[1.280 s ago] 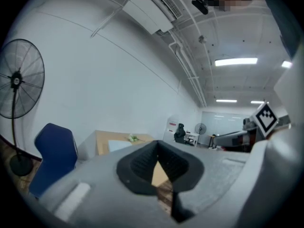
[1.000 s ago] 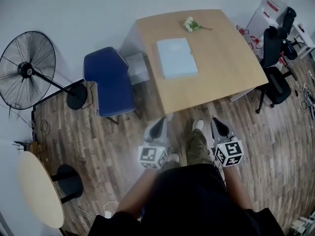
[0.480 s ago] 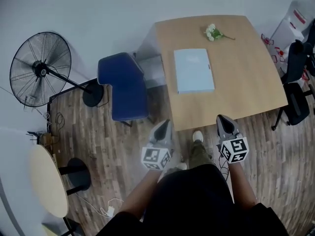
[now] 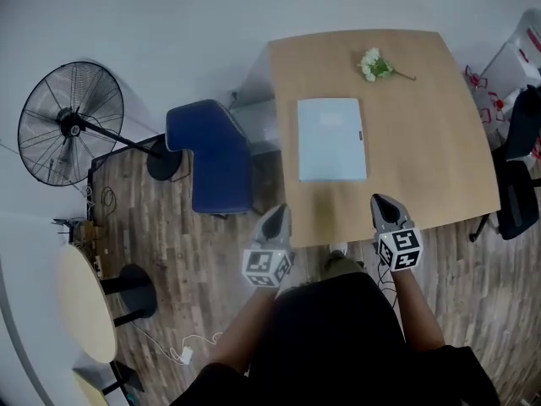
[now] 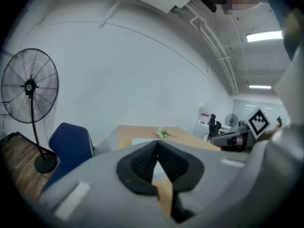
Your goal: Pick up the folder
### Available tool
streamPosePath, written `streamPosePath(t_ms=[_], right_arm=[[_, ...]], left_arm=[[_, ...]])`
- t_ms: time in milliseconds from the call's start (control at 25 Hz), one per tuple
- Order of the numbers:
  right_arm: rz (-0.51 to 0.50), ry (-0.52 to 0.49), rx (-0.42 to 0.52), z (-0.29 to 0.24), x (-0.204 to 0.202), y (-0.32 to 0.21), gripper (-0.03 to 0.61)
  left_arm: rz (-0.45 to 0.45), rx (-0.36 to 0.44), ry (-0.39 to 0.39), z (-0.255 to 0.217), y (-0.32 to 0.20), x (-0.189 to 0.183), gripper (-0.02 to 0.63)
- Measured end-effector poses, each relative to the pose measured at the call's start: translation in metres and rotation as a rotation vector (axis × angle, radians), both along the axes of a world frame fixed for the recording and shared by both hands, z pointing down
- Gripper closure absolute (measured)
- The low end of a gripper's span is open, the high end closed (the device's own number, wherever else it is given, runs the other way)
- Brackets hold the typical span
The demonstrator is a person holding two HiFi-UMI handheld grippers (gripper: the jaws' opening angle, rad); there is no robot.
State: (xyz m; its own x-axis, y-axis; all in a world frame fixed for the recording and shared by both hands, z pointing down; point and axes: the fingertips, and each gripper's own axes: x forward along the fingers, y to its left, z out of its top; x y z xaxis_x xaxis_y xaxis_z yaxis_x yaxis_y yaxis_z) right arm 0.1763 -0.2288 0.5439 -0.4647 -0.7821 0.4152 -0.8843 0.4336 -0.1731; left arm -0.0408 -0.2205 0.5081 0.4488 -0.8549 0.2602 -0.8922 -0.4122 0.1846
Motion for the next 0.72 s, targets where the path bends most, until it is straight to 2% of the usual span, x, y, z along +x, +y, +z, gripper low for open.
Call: streamPosePath(t_ms=[240, 360, 520, 720], right_arm=[[-0.067, -0.005, -0.032, 0.017, 0.007, -0.055, 0.578], [-0.1, -0.032, -0.051, 0.031, 0.003, -0.077, 0.578], [-0.06, -0.066, -0.069, 0.046, 0.006, -0.092, 0.578], [-0.022, -0.047, -0.1, 0.063, 0.003, -0.113, 0.578]], left_arm=[[-0.052, -0.023, -0.003, 0.005, -0.05, 0.009, 0.612], [-0.049, -0.042, -0.001, 0.01, -0.074, 0.013, 0.612], [-0.035, -0.073, 0.005, 0.032, -0.092, 0.014, 0.612], [-0.013, -0.151, 0.045, 0.062, -0.116, 0.006, 0.612]])
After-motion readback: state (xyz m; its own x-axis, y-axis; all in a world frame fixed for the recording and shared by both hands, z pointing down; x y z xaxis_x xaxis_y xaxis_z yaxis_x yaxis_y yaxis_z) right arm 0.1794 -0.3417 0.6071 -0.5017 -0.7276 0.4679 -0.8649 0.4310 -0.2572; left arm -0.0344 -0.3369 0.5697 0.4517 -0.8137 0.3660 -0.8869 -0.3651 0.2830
